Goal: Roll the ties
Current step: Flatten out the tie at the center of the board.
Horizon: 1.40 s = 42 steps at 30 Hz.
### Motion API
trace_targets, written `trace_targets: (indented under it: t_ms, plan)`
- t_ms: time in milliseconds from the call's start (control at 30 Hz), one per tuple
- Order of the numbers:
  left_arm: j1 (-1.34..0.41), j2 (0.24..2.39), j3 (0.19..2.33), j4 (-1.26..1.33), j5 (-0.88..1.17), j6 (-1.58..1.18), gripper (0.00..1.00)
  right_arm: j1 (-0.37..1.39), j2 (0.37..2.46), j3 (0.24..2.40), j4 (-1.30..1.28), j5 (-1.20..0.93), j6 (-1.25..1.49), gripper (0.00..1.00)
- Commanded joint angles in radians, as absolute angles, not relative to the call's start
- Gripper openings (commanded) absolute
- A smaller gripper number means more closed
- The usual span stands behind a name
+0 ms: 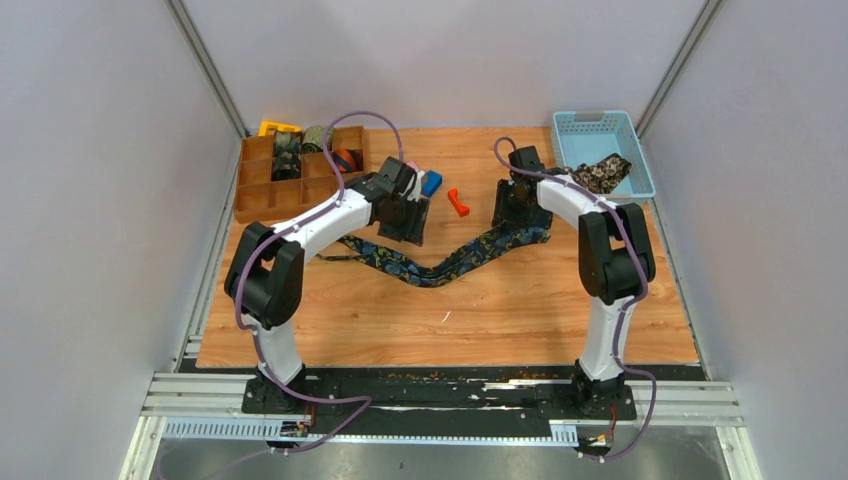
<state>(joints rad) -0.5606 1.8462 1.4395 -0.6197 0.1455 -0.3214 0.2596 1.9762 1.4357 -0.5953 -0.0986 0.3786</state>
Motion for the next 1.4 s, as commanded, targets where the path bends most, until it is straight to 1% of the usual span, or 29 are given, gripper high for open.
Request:
trace_targets:
  t_ms: [0, 100, 300, 467, 667, 900, 1033, 1167, 1367]
  plan:
    - [-0.559, 1.748, 1.337, -0.636, -0.039, -0.268, 0.63, 0.260, 2.042, 1.506, -0.646, -0.088, 0.322, 0.38]
    - [-0.557, 1.773, 1.329, -0.651, -0.105, -0.255, 0.62, 0.253, 2.082, 1.526, -0.673, -0.077, 0.311, 0.37]
    - [-0.532, 1.857, 1.342, -0.649, -0.155, -0.247, 0.59, 0.223, 2.090, 1.519, -0.750, -0.056, 0.290, 0.36]
    - [-0.506, 1.923, 1.360, -0.628, -0.159, -0.230, 0.58, 0.202, 2.037, 1.406, -0.735, -0.035, 0.285, 0.36]
    - [-0.495, 2.059, 1.489, -0.692, -0.167, -0.210, 0.56, 0.191, 1.974, 1.311, -0.726, -0.002, 0.289, 0.35]
    - [-0.472, 2.139, 1.593, -0.811, -0.208, -0.197, 0.54, 0.163, 1.950, 1.260, -0.731, 0.083, 0.284, 0.34]
    - [-0.468, 2.118, 1.533, -0.837, -0.210, -0.201, 0.51, 0.146, 1.946, 1.239, -0.732, 0.119, 0.288, 0.34]
    - [-0.469, 2.051, 1.386, -0.812, -0.133, -0.221, 0.47, 0.138, 1.928, 1.212, -0.726, 0.149, 0.294, 0.33]
    - [-0.519, 1.930, 1.244, -0.831, -0.064, -0.232, 0.46, 0.138, 1.904, 1.188, -0.718, 0.133, 0.308, 0.32]
